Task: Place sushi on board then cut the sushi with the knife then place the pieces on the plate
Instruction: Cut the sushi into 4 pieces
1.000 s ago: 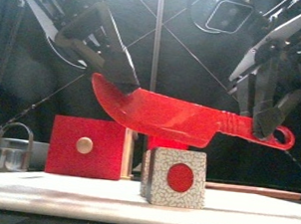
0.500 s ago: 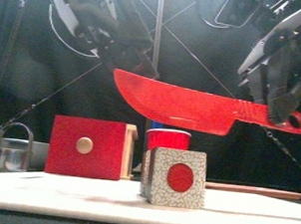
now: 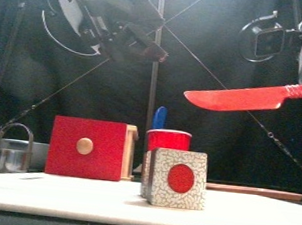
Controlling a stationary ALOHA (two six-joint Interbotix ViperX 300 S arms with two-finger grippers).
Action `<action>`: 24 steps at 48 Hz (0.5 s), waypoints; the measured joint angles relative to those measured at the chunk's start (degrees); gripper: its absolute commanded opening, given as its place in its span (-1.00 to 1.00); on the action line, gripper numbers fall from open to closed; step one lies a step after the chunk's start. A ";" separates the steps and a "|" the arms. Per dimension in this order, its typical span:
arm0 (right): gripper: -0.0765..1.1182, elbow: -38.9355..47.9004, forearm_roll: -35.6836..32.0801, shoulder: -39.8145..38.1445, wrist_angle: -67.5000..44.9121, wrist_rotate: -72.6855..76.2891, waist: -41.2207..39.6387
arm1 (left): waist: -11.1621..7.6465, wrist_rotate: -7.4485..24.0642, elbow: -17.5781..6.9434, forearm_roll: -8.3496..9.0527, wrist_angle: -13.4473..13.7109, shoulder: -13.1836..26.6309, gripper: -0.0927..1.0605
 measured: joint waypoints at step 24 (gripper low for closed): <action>-0.18 5.98 1.58 3.16 -12.74 41.48 1.58 | 0.88 0.09 1.32 0.62 -1.23 2.20 0.64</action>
